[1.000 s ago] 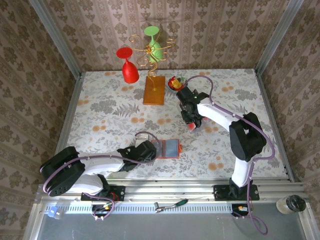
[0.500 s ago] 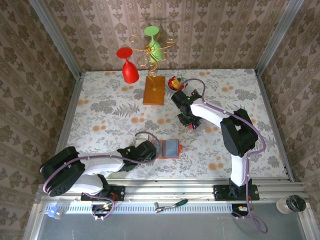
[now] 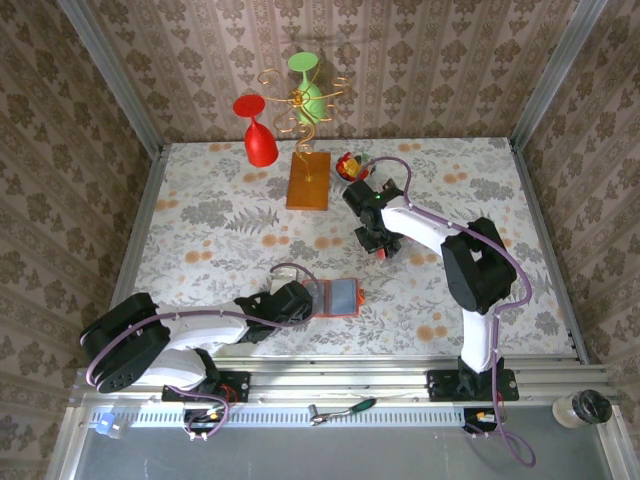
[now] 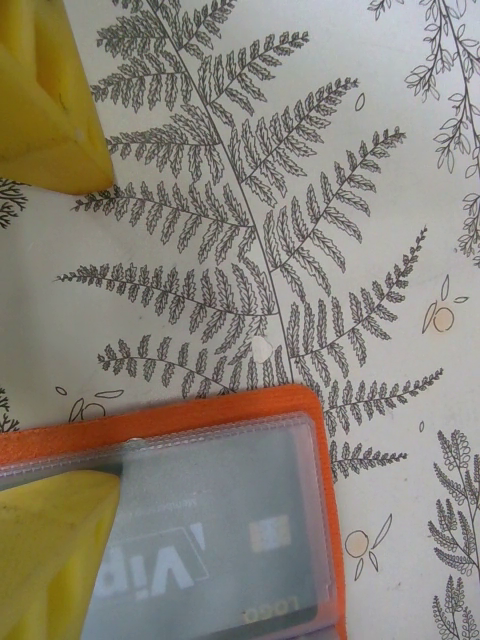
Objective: Put the credit cards into the card holder
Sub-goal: Pick up the credit card from the storage box, then press the card holder at the center of the table.
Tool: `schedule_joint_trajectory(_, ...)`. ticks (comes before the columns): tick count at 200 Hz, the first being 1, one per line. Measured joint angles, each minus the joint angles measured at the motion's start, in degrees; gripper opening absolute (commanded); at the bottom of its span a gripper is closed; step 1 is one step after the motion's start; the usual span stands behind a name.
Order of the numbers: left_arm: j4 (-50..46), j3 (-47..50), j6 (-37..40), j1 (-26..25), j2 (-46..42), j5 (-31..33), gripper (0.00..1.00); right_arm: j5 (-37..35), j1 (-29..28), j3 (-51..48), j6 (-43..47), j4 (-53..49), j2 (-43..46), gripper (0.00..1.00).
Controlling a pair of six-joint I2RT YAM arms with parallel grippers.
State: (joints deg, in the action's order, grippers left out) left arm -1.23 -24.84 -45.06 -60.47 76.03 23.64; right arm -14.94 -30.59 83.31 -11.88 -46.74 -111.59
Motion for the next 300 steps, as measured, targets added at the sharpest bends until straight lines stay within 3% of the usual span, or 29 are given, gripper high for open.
schedule_joint_trajectory(76,0.00,0.00,0.00,-0.26,0.00,0.20,0.74,4.87,1.57,0.55,0.31,-0.33,1.46,0.00)
schedule_joint_trajectory(140,-0.04,0.00,0.00,-0.31,0.00,0.20,0.74,9.38,1.16,1.31,0.13,-1.73,8.98,0.00)
schedule_joint_trajectory(179,-0.37,0.00,-0.02,-0.31,-0.15,0.26,0.74,14.45,-3.63,0.81,-1.75,-0.04,13.90,0.00)
schedule_joint_trajectory(238,-2.21,0.00,-0.39,-0.31,-1.55,0.85,0.74,23.17,-10.75,-7.63,-7.87,6.99,13.57,0.00)
schedule_joint_trajectory(300,-2.58,0.00,-0.39,-0.31,-1.55,0.87,0.74,26.16,-14.05,-11.26,-12.02,12.35,11.02,0.00)
